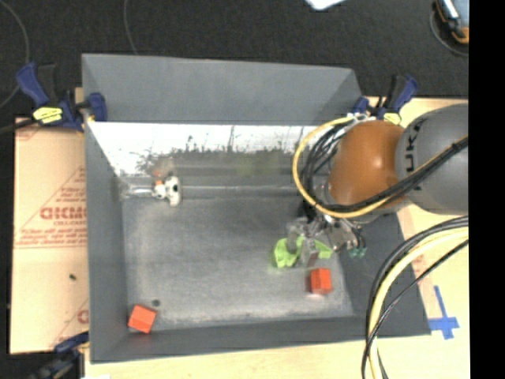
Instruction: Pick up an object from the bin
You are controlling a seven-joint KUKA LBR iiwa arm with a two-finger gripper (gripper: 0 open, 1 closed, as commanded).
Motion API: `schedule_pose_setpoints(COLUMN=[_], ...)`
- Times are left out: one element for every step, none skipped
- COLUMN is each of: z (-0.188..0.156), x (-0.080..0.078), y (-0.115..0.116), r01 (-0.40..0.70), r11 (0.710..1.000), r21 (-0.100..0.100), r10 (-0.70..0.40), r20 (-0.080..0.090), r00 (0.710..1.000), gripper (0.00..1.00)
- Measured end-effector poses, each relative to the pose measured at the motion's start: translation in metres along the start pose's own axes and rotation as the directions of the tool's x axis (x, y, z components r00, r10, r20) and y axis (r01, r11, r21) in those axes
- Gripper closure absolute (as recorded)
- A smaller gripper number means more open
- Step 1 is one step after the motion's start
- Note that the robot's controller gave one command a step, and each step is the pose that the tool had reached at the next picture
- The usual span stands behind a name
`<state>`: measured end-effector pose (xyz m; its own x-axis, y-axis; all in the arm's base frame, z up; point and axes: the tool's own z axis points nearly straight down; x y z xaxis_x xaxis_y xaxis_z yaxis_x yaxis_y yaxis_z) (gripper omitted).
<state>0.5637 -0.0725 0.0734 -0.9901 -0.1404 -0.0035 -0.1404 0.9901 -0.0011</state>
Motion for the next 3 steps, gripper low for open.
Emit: schedule_pose_setpoints(z=[-0.094, -0.021, -0.094], x=[-0.009, -0.015, -0.020], y=[0.015, -0.005, -0.005], r01=[0.010, 0.041, 0.040], r11=[1.000, 0.999, 0.999], r21=[0.001, 0.002, 0.001], r10=[-0.010, -0.041, -0.040], r20=[-0.001, 0.008, 0.000], r00=[1.000, 0.999, 0.999], gripper=[1.00, 1.00, 1.00])
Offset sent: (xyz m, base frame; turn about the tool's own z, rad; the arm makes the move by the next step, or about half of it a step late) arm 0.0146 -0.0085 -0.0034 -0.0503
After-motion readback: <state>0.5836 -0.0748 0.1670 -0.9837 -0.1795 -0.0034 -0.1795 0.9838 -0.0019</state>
